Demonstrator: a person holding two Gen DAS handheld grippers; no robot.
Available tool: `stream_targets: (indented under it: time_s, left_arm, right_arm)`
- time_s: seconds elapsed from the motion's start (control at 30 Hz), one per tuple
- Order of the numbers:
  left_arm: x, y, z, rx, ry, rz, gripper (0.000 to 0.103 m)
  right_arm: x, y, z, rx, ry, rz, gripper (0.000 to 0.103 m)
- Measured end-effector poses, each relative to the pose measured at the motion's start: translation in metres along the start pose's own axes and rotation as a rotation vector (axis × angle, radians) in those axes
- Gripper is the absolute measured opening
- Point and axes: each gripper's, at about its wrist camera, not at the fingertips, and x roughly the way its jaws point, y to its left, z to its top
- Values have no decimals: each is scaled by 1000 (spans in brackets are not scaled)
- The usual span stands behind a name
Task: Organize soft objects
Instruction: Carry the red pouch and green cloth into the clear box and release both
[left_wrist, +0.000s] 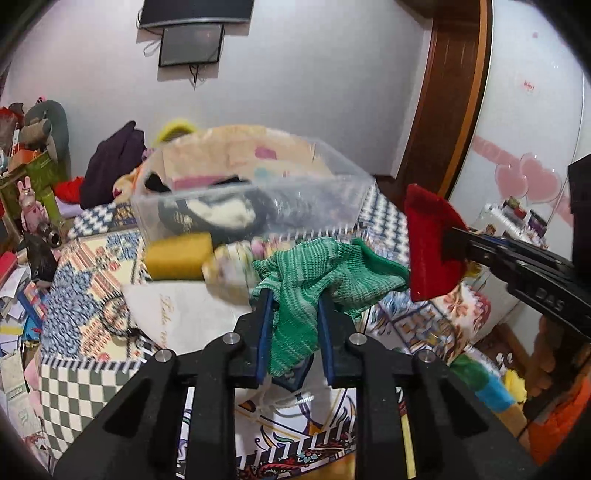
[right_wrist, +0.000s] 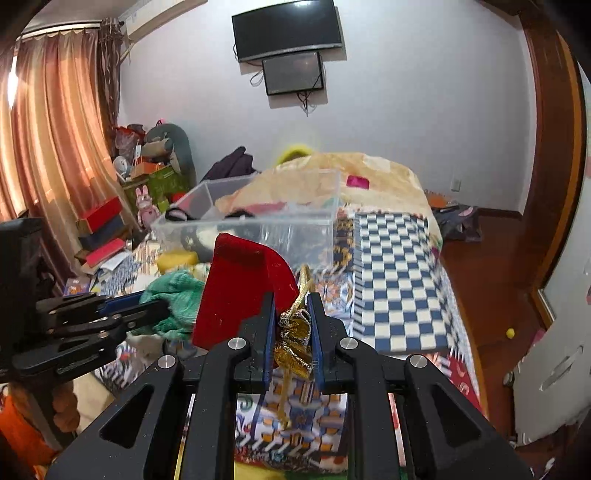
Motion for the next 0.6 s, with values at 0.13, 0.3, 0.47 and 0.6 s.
stream_targets:
  time_s: [0.13, 0.3, 0.47, 0.6]
  left_arm:
    - [-16, 2, 14, 4, -52, 0, 22]
    - [-22, 12, 41, -1, -115, 31, 22]
    - [-19, 29, 67, -12, -168, 81, 22]
    - [-10, 40, 83, -22, -180, 109, 22]
  right_arm:
    - [-1, 2, 17, -6, -40, -5, 15]
    - [3, 9, 38, -38, -84, -20, 15]
    - [15, 15, 58, -61, -122, -27, 15]
    - [28, 19, 71, -79, -133, -40, 15]
